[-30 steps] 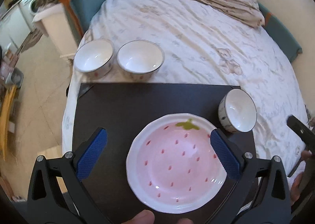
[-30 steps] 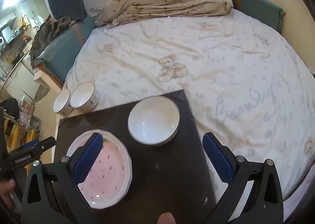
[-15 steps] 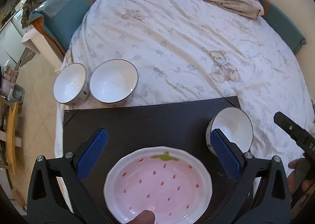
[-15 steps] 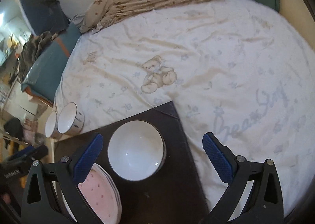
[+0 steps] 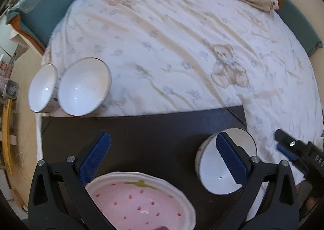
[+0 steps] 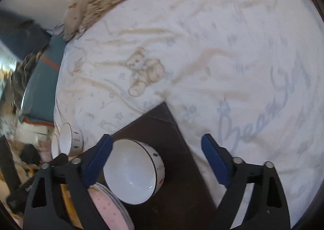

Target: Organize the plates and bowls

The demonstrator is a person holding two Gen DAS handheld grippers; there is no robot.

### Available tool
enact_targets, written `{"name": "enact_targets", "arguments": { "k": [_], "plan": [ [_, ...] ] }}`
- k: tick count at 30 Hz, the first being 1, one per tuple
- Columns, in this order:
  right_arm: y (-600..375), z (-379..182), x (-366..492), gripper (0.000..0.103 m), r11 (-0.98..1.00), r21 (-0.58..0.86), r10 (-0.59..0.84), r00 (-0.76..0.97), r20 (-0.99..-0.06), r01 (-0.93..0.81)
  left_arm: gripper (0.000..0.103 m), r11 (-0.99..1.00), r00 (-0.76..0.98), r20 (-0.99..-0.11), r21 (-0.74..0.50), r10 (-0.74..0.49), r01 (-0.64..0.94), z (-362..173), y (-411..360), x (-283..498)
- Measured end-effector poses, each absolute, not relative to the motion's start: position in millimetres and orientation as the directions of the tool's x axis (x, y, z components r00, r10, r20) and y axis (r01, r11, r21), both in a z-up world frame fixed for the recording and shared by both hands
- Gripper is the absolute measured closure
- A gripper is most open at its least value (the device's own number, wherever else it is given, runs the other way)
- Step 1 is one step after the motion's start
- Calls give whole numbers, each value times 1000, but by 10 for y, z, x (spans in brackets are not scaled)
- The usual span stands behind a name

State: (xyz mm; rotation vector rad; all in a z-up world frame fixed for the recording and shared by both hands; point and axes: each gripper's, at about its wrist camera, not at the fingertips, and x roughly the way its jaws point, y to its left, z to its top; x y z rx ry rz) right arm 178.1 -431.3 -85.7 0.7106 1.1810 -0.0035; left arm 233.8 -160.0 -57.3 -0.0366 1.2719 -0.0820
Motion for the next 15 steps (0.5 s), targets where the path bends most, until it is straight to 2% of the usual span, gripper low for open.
{"name": "enact_targets", "arguments": {
  "k": [5, 11, 13, 15],
  "plan": [
    [-4042, -1046, 1835, 30, 803, 512, 436, 286, -853, 304, 17, 992, 201, -973, -96, -111, 81, -828, -1842, 2309],
    [-3787, -1150, 1793, 34, 896, 384, 337, 222, -915, 224, 23, 994, 65, -994, -84, -88, 68, -1219, -1928, 2242],
    [-3772, -1232, 1764, 38, 902, 371, 332, 194, -923, 220, 32, 995, 53, -996, -69, -73, 71, -1283, -1941, 2235],
    [-3772, -1277, 1746, 46, 905, 365, 331, 179, -926, 216, 47, 995, 46, -996, -70, -73, 74, -1327, -1956, 2229]
  ]
}}
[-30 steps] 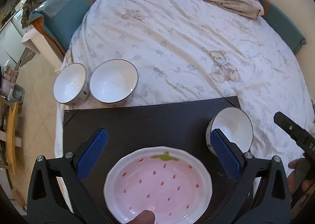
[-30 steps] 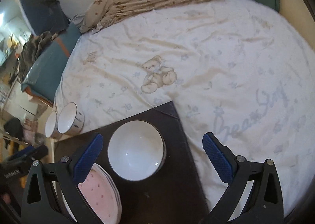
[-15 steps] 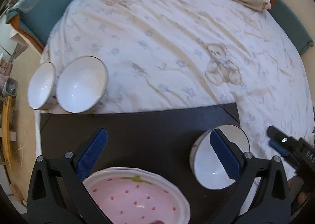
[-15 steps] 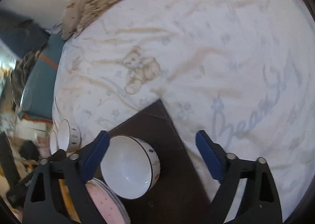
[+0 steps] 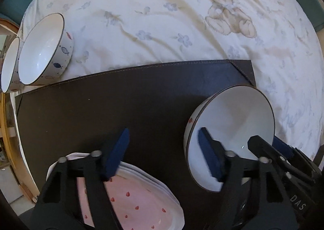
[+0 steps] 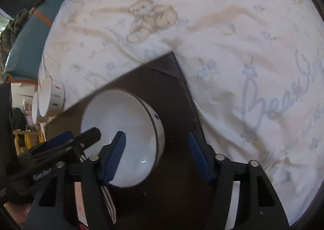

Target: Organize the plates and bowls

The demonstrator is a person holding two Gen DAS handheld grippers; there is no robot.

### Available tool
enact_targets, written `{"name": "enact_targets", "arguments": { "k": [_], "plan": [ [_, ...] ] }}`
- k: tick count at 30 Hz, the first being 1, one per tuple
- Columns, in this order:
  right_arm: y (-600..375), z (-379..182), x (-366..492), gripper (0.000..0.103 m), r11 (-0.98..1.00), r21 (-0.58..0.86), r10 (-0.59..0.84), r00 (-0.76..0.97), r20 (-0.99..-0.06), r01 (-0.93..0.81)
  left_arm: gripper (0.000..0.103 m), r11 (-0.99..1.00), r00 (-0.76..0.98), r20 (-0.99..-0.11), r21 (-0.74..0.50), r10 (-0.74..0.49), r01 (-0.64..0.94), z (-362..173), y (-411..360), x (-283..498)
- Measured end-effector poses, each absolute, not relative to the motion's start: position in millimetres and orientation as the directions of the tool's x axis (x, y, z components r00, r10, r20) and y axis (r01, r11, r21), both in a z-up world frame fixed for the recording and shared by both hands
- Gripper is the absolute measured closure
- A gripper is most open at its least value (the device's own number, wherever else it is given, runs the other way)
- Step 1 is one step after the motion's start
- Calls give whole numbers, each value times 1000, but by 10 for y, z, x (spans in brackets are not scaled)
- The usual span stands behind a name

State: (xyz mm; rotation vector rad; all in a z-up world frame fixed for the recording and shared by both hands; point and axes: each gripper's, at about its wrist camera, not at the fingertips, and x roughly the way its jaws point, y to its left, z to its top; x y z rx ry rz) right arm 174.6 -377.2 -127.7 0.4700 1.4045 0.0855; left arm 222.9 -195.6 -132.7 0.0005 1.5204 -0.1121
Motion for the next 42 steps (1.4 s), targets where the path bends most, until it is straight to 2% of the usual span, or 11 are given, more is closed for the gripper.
{"name": "enact_targets", "arguments": {
  "k": [3, 4, 7, 8, 9, 10, 13, 26, 36, 42],
  "plan": [
    [-3768, -1299, 1731, 59, 907, 366, 335, 169, -927, 209, 64, 994, 29, -996, -80, -82, 68, -1379, -1978, 2210],
    [-3762, -1312, 1730, 63, 907, 366, 337, 165, -927, 207, 66, 994, 25, -996, -83, -85, 72, -1391, -1993, 2201],
    [-3719, -1363, 1738, 70, 909, 367, 344, 145, -928, 195, 80, 991, 7, -996, -86, -87, 101, -1432, -2066, 2158],
    [-3703, -1377, 1736, 71, 912, 364, 342, 139, -929, 190, 91, 990, 2, -995, -99, -100, 103, -1433, -2093, 2154],
    [-3687, -1391, 1733, 78, 914, 360, 339, 133, -931, 185, 98, 989, -10, -995, -100, -99, 105, -1436, -2131, 2131],
    [-3672, -1395, 1728, 86, 916, 356, 336, 131, -933, 182, 98, 991, -12, -997, -82, -81, 109, -1433, -2158, 2111],
    [-3634, -1355, 1723, 89, 928, 336, 314, 146, -938, 162, 98, 991, 2, -998, -59, -60, 119, -1405, -2198, 2068],
    [-3625, -1010, 1664, 89, 895, 426, 391, 233, -891, 130, 96, 992, 76, -994, -65, -74, 110, -962, -1983, 1969],
    [-3245, -642, 1410, 89, 896, 443, 419, 269, -867, 31, 96, 993, 121, -988, -84, -93, 79, -651, -1429, 1618],
    [-2869, -526, 1220, 89, 899, 433, 434, 271, -859, -68, 95, 995, 165, -984, -51, -65, 87, -551, -1107, 1326]
  ]
}}
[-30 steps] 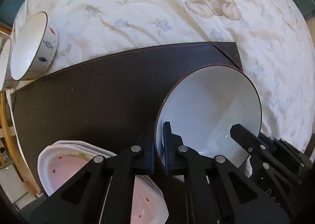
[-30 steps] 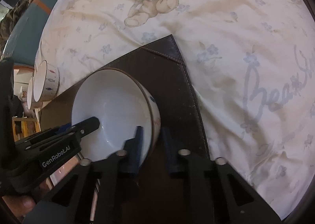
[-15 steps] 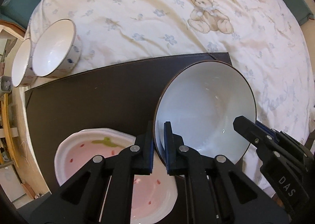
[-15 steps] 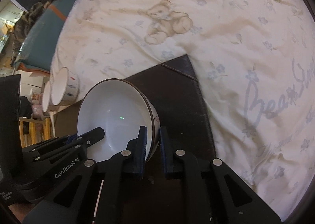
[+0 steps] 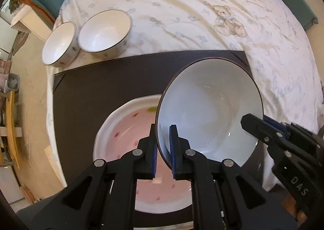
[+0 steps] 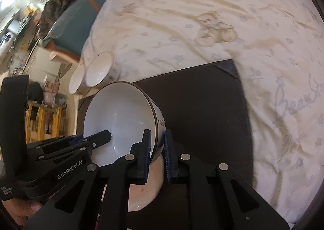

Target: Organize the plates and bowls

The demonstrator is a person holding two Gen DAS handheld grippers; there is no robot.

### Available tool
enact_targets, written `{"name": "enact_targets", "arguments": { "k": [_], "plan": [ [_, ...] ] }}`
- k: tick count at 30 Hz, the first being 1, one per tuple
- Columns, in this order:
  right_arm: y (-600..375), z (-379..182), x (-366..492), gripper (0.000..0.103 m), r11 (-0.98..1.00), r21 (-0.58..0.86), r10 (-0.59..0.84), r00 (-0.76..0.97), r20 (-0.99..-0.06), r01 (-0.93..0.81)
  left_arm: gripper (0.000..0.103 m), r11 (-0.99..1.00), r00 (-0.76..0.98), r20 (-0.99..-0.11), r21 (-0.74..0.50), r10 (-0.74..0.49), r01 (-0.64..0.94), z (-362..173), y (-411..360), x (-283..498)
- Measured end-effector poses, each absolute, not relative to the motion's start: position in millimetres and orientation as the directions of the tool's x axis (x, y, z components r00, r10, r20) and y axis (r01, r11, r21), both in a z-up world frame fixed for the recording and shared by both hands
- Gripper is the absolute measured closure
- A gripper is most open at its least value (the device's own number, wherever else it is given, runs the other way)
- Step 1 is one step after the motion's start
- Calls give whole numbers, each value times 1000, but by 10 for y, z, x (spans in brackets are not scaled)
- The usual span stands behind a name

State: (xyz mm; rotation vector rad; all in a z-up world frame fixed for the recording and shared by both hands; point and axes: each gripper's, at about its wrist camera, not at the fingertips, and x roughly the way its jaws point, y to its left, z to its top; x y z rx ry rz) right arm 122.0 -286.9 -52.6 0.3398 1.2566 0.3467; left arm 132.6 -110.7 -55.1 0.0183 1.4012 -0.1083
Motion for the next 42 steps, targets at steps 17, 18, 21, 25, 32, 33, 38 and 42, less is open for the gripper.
{"name": "enact_targets", "arguments": {
  "k": [17, 18, 21, 25, 32, 33, 38, 42],
  "plan": [
    [-2246, -777, 633, 89, 898, 409, 437, 222, -872, -161, 94, 984, 181, -970, -145, -161, 100, -676, -510, 950],
    [-2243, -787, 632, 89, 896, 416, 442, 223, -869, -155, 94, 983, 177, -969, -156, -171, 98, -699, -491, 955],
    [-2229, -794, 605, 89, 899, 411, 436, 231, -870, -150, 94, 978, 164, -965, -191, -203, 86, -759, -457, 964],
    [-2216, -826, 559, 89, 908, 394, 418, 232, -878, -141, 94, 974, 161, -961, -217, -226, 70, -781, -438, 970],
    [-2143, -981, 554, 89, 905, 400, 421, 171, -891, -144, 94, 981, 130, -973, -185, -191, 57, -888, -395, 939],
    [-2127, -991, 551, 89, 907, 395, 417, 169, -893, -147, 94, 981, 129, -973, -187, -192, 51, -911, -377, 952],
    [-2117, -958, 587, 87, 900, 411, 432, 179, -884, -143, 94, 979, 106, -973, -203, -204, 17, -988, -323, 964],
    [-2117, -949, 592, 87, 898, 420, 438, 177, -881, -134, 94, 976, 97, -971, -218, -218, 5, -1023, -330, 983]
  ]
}}
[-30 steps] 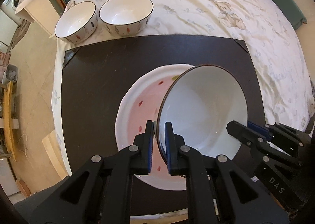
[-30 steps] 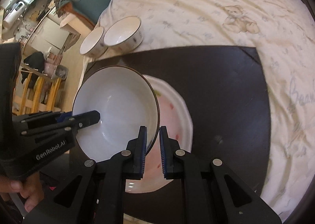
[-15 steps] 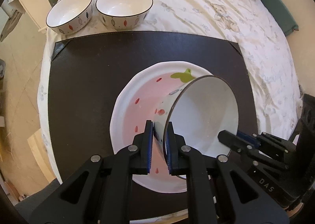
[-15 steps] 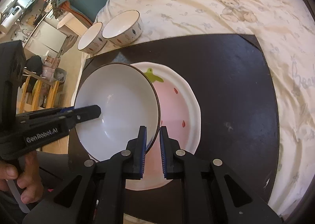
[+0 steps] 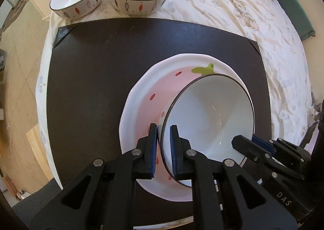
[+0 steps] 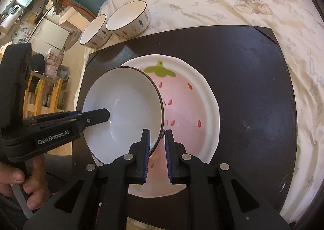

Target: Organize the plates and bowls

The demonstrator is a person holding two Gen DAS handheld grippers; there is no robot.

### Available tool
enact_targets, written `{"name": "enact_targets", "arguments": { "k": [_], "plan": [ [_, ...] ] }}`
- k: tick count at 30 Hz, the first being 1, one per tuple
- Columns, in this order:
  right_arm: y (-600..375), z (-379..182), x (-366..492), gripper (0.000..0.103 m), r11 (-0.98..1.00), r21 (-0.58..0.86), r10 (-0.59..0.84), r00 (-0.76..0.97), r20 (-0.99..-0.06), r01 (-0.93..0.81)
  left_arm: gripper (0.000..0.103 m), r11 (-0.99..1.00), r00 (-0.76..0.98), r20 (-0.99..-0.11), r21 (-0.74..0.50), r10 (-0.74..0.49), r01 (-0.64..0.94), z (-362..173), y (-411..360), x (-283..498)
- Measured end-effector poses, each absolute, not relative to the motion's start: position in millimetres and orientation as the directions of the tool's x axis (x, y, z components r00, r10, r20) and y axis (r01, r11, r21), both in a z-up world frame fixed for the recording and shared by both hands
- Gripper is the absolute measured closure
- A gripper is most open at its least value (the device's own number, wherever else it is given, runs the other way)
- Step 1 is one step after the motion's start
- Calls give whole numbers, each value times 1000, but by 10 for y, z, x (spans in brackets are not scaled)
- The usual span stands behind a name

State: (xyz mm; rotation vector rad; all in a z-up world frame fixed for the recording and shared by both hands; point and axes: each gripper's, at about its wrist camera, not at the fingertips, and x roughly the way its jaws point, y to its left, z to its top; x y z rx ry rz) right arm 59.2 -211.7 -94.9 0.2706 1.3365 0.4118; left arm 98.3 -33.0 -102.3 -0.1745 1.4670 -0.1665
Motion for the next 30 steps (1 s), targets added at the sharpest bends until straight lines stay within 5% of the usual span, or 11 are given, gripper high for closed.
{"name": "enact_targets", "arguments": {
  "k": [30],
  "plan": [
    [-2187, -950, 599, 82, 895, 438, 446, 137, -885, -81, 93, 979, 83, -975, -202, -204, 32, -1050, -431, 970]
  ]
}}
